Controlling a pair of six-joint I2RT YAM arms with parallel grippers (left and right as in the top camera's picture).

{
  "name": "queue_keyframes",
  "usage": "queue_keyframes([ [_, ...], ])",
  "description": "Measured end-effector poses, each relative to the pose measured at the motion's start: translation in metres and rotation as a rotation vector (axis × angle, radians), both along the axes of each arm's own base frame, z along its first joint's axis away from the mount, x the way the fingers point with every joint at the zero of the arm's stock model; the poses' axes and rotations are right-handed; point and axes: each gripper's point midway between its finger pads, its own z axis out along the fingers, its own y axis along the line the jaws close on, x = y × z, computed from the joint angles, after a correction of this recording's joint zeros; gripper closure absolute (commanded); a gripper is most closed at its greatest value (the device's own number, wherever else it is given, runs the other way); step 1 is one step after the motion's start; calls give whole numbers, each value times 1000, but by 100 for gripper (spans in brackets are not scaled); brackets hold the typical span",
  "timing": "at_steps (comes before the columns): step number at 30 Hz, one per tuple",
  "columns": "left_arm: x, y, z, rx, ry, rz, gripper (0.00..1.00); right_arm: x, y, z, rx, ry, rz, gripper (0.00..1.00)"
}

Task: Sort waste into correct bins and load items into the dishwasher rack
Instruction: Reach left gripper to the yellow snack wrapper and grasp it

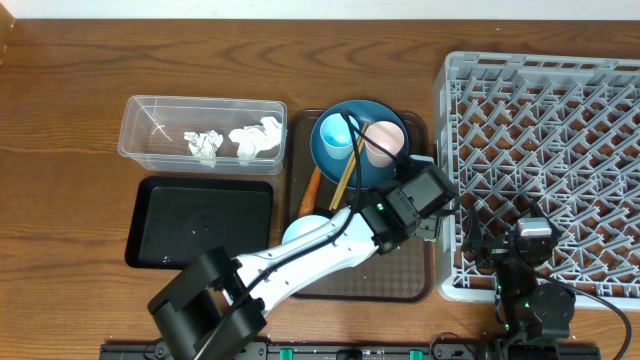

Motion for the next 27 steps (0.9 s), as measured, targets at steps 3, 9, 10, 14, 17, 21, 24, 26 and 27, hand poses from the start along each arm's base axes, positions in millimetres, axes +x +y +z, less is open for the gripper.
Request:
queue_keyframes([
  [3,2,1,-2,14,-15,17,37,0,0,0,0,0,0,1],
  [9,7,1,-33,62,5,48,37,0,0,0,0,0,0,1],
  [10,7,1,-39,71,9,49,37,0,0,0,0,0,0,1],
  [14,9,0,-60,91,20,61,44,0,0,0,0,0,0,1],
  [17,10,0,-67,96,26,67,59,0,0,0,0,0,0,1],
  [21,10,1,-68,102,24,65,73,0,0,0,0,0,0,1],
  [24,10,1,-68,101,26,69,79,0,0,0,0,0,0,1],
  [26,10,1,-68,101,26,70,86,0,0,0,0,0,0,1],
  [27,10,1,-68,101,25,68,88,0,0,0,0,0,0,1],
])
